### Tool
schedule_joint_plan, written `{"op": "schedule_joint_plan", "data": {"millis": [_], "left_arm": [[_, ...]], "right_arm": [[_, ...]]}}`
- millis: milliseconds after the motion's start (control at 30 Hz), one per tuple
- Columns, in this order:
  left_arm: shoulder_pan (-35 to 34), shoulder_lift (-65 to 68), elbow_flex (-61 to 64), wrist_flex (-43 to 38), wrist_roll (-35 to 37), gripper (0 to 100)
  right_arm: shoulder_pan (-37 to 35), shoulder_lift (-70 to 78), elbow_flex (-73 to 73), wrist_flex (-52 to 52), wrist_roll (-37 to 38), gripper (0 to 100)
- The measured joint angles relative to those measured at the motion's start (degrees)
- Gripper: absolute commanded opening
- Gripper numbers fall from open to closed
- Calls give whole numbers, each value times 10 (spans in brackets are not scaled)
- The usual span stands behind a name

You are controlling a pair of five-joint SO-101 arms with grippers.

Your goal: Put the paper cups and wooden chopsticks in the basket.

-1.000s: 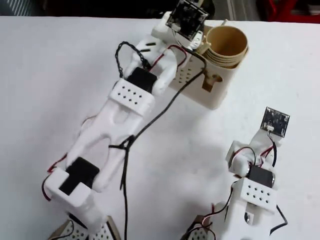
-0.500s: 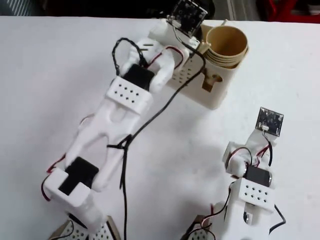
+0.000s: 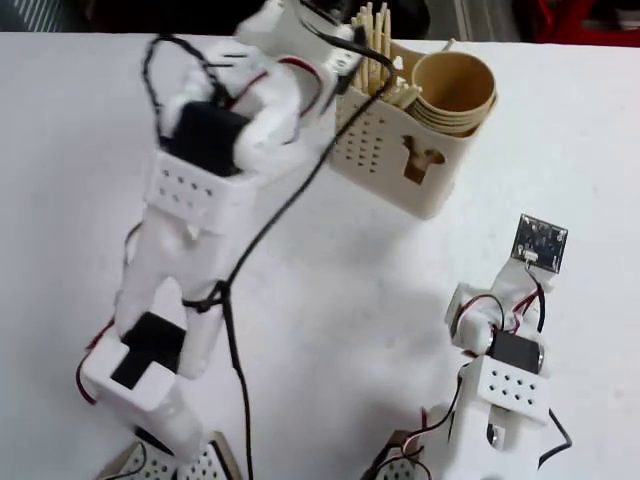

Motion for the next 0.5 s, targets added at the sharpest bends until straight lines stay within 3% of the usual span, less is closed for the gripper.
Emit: {"op": "schedule_joint_plan", "data": {"millis": [500], "left_arm": [[-81,0,-29,187,-133,133]], "right_arm": [[0,0,0,0,0,20]]}}
